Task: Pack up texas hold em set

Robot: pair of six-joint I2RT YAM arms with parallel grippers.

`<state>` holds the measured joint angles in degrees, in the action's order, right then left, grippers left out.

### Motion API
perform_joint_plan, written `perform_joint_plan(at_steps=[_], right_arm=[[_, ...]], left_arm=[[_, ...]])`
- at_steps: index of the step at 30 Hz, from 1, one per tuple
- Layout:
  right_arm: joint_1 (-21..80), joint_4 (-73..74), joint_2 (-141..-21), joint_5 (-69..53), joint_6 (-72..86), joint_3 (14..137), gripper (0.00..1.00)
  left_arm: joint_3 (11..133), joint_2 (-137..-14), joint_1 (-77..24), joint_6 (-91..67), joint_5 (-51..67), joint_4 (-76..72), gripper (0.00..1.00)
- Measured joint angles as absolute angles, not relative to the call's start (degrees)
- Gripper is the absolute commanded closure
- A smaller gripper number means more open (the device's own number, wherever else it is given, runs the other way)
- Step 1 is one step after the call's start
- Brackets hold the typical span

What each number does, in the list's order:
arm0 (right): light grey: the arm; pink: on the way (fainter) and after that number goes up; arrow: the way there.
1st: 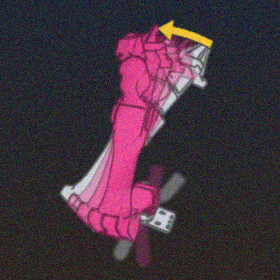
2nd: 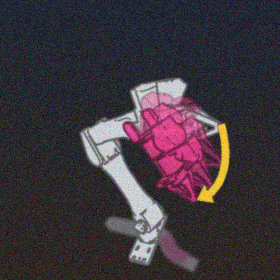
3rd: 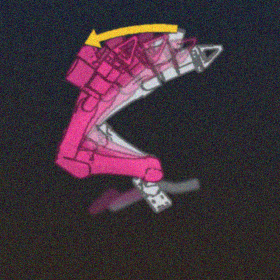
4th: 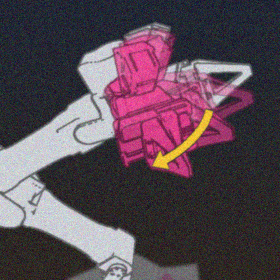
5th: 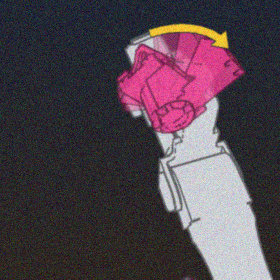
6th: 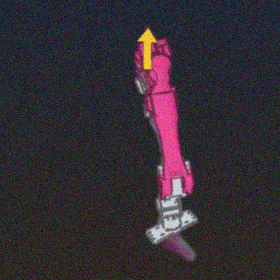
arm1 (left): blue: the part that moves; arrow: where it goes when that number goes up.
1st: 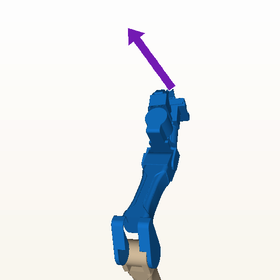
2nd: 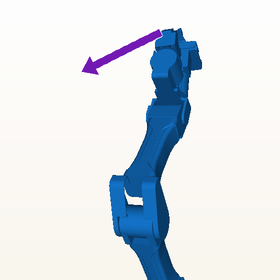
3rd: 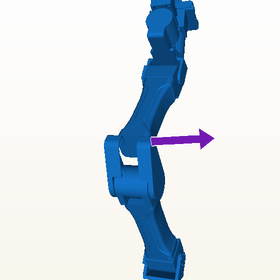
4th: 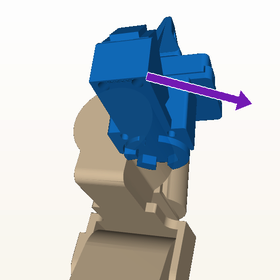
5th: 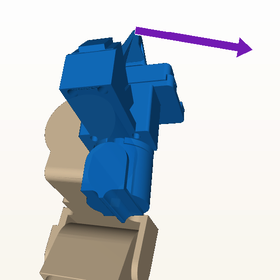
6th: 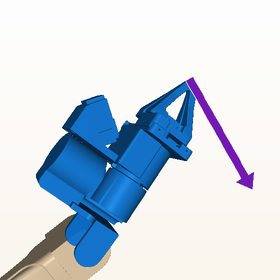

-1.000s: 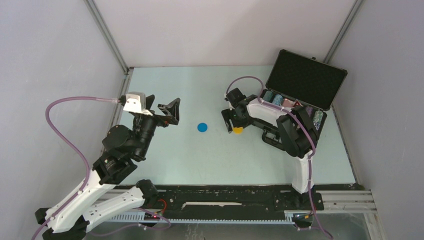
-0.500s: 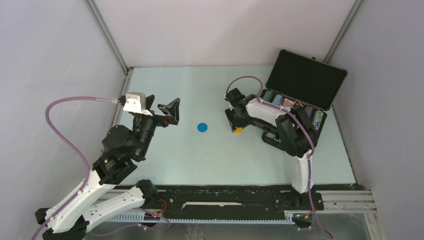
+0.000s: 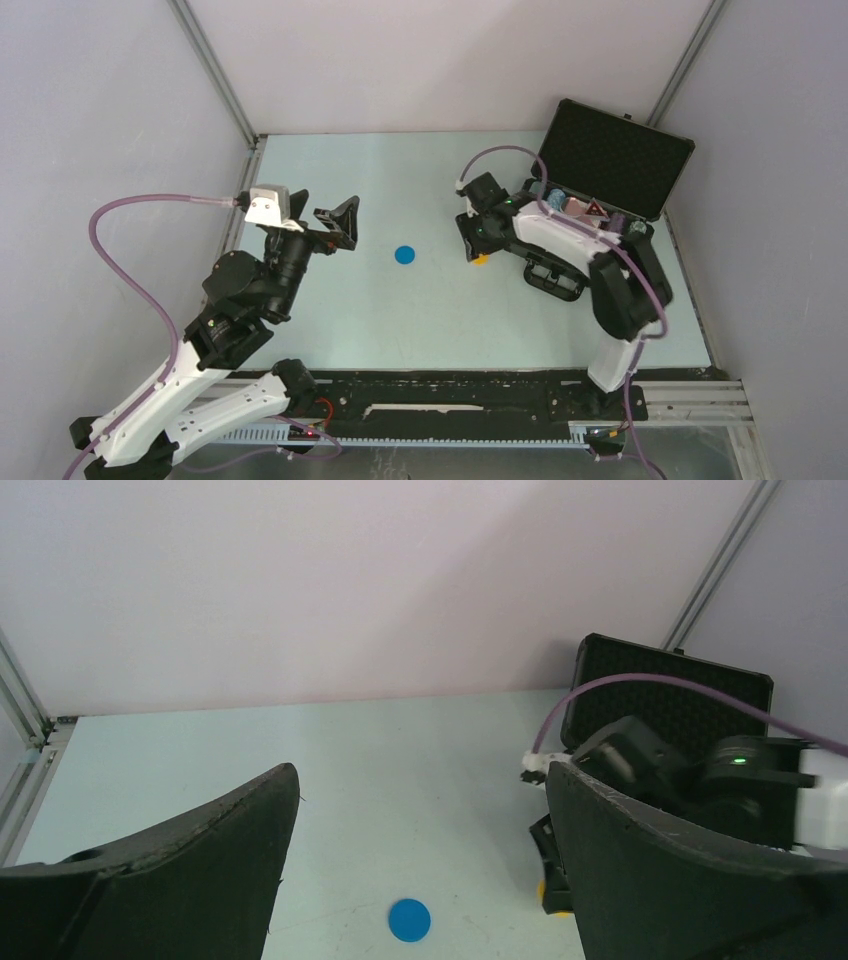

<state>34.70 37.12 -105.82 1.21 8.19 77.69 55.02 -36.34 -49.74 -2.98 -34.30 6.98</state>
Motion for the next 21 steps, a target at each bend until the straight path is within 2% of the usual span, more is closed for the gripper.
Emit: perform_joint_plan(at_steps=[5, 10, 16, 21], right_arm=[[32.49, 37.08, -92.84, -0.86, 8.23, 72.79, 0.55], [24.69, 37.36, -83.24, 1.1, 8.45, 68.27, 0.55], [10.02, 39.33, -78.98, 4.45, 8.71, 62.61, 0.54], [2.92, 40.03, -78.26, 3.97, 9.52, 60.51, 0.53]], left_arm=[[55.02, -36.32, -49.74, -2.98, -34.3, 6.98, 0.02], [55.02, -35.99, -49.74, -2.98, -34.28, 7.01, 0.02], [55.02, -35.79, -49.74, -3.01, -34.26, 6.98, 0.02], [55.02, -35.79, -49.74, -3.03, -34.17, 7.01, 0.02]])
